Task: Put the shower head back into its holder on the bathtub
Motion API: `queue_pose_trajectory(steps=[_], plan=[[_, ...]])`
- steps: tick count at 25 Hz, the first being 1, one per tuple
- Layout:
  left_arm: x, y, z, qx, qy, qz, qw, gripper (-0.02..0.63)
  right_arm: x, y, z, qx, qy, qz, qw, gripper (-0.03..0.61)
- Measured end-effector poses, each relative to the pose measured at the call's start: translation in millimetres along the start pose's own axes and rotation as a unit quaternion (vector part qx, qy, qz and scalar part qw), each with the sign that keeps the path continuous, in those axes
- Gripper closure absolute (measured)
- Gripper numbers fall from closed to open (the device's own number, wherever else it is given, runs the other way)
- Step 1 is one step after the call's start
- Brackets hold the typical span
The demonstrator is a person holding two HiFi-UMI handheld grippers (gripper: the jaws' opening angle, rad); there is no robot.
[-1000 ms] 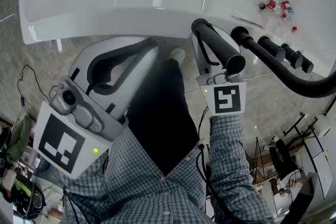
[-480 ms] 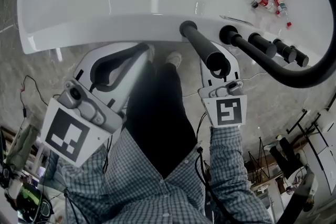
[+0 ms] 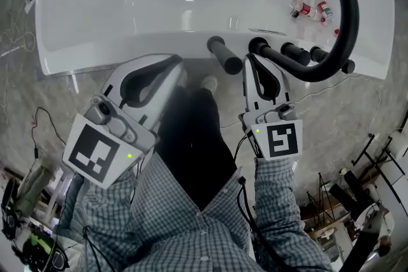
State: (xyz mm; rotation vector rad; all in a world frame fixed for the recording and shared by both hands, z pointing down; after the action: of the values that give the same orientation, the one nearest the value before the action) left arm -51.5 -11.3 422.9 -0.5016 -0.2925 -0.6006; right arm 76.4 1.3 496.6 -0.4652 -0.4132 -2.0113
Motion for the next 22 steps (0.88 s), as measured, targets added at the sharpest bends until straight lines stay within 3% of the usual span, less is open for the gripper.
queue_pose_trajectory(steps=[15,22], plan=[[-37,78,-161,0.069,0.054,0.023,0.9959,0.599,-104,12,-178,0.008,0.076,0.01,0.997,0.561],[-61,116,-210,0.105,0.059,0.031,0.9923,0.599,-145,10,-251,-0.008,0.118,0.001,0.993,0.561]])
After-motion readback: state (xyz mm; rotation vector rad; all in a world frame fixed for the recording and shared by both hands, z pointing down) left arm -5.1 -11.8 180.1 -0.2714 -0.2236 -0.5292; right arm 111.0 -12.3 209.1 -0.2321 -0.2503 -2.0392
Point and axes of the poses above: the fingertips, and each gripper's own axes: x forward along the fingers, y to its right, z out of its underside, the point moved 1 cm from there along -x, backward along the fingers, and after that the axes turned 2 degrees about -y, right-handed, at the moved point
